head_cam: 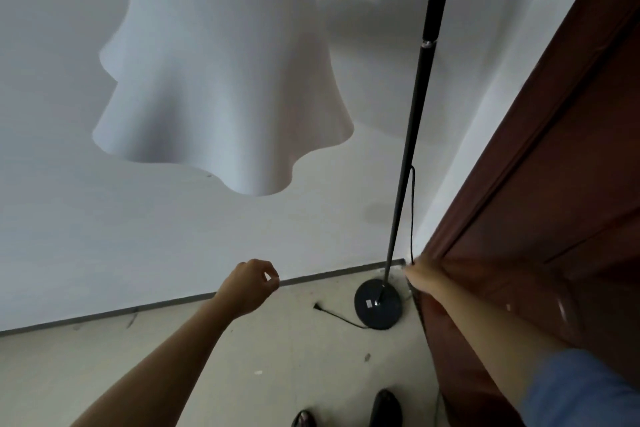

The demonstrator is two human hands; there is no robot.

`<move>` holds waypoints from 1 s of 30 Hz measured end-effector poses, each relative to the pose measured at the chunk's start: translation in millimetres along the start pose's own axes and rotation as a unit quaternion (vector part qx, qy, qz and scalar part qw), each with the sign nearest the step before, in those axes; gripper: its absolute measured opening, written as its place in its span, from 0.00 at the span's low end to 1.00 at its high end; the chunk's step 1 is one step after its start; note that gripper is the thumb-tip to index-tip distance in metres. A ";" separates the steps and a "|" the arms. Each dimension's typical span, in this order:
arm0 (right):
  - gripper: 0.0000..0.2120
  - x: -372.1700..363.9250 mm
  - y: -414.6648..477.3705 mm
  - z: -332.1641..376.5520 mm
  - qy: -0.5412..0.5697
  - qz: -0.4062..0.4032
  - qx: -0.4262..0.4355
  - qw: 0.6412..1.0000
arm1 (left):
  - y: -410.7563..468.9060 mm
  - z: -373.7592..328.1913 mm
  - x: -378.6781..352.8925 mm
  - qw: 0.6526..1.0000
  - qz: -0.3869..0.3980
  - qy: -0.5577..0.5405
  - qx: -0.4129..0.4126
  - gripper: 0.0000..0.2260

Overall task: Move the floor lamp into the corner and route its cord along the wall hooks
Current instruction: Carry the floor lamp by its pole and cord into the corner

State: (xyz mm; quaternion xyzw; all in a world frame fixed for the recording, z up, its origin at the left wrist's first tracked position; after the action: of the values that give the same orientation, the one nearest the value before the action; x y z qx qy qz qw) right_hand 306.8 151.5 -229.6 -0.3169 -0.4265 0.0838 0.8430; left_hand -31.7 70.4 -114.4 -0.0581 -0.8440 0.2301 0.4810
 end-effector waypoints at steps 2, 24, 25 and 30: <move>0.04 -22.7 -12.0 -10.6 0.055 0.052 -0.039 0.996 | -0.9 8.7 0.1 1.000 0.006 0.003 -0.005 0.08; 0.06 119.9 -169.8 141.1 0.624 0.158 0.099 0.759 | 9.5 -44.4 -52.7 0.979 0.153 -0.023 -0.132 0.10; 0.06 128.3 -172.5 139.5 0.633 0.153 0.102 0.752 | 11.1 -40.6 -54.2 0.980 0.157 -0.035 -0.115 0.10; 0.04 169.8 -170.3 110.1 0.702 0.082 0.104 0.700 | 15.2 18.2 -36.9 0.990 0.126 -0.054 -0.041 0.15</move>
State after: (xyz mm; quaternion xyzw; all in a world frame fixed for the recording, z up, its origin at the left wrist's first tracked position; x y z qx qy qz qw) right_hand 305.4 138.7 34.6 -0.2282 0.3280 -0.0505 0.9153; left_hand -29.3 66.1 -157.9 -0.1713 -0.8634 0.2571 0.3988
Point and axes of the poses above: each hand's wrist, its own y-axis towards the middle knuckle, its own x-axis out of the back of the hand, z = x × y, the point moved 6 cm from there along y, towards the middle knuckle
